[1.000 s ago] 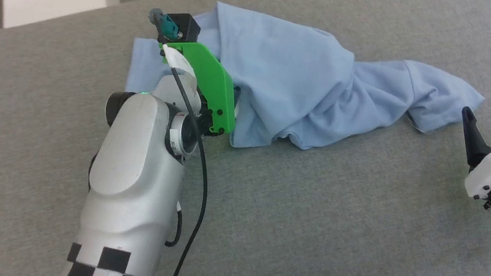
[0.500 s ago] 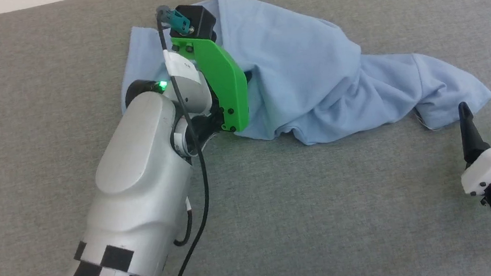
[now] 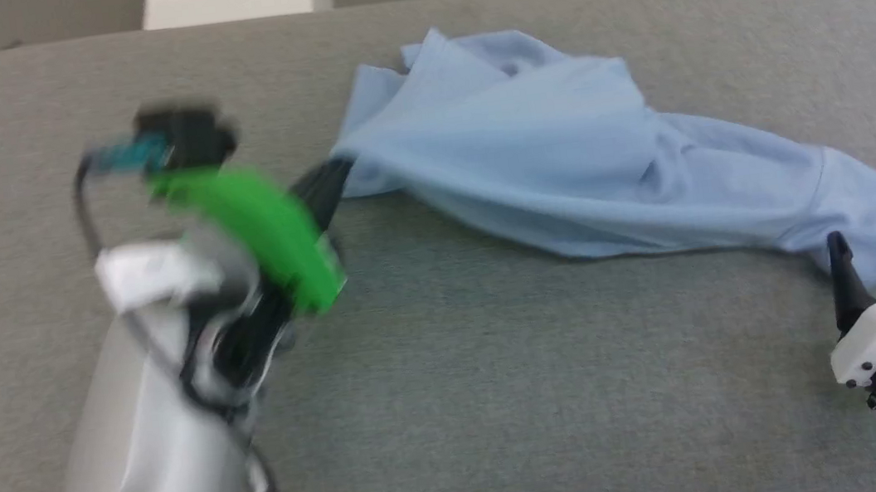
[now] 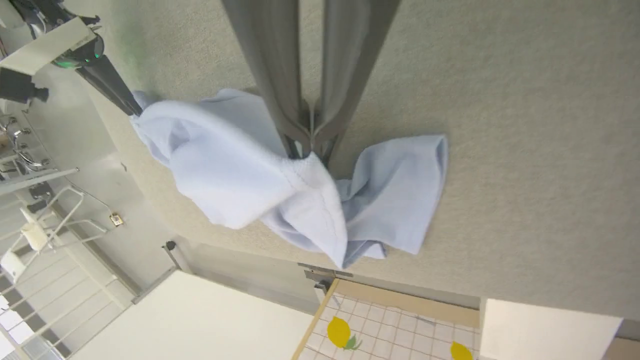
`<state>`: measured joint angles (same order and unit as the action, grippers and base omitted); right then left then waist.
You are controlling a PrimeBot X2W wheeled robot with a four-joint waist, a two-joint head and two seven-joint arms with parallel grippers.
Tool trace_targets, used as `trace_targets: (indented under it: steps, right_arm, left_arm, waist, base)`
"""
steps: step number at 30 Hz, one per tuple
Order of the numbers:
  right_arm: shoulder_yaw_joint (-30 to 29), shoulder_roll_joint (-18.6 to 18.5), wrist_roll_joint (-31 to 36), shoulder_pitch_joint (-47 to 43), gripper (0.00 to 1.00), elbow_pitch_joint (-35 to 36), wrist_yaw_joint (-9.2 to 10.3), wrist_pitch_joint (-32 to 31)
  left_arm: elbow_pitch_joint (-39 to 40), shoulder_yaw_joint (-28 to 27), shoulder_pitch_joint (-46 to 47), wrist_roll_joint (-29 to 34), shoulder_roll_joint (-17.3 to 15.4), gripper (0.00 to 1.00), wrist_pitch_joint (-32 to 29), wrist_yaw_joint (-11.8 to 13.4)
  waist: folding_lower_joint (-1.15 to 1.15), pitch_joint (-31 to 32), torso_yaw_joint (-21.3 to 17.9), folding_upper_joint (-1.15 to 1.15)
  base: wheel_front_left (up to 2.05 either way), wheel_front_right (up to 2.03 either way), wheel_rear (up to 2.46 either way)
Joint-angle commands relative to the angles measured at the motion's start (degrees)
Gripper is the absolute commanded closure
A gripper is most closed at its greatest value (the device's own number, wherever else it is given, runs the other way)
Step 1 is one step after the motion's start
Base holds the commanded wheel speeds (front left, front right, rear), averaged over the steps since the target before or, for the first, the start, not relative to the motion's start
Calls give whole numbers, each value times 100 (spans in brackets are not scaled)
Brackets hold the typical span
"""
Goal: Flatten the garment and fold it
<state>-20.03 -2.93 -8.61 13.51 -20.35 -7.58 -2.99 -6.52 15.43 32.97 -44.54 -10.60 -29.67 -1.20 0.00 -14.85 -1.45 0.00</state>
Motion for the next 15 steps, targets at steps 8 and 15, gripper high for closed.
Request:
trace_targets:
  steps: [8, 15]
  right_arm:
    - [286, 5, -70, -77, 0, -165, 9, 10]
    - [365, 5, -140, -97, 0, -309, 9, 38]
  left_arm:
    - [1573, -992, -3292, -393, -417, 100, -56, 1298]
    - [1961, -738, -4656, -668, -183, 100, -428, 1595]
  waist:
    - [0, 668, 819, 0]
    - [0, 789, 905, 0]
  base:
    - [0, 0, 0]
    - [0, 0, 0]
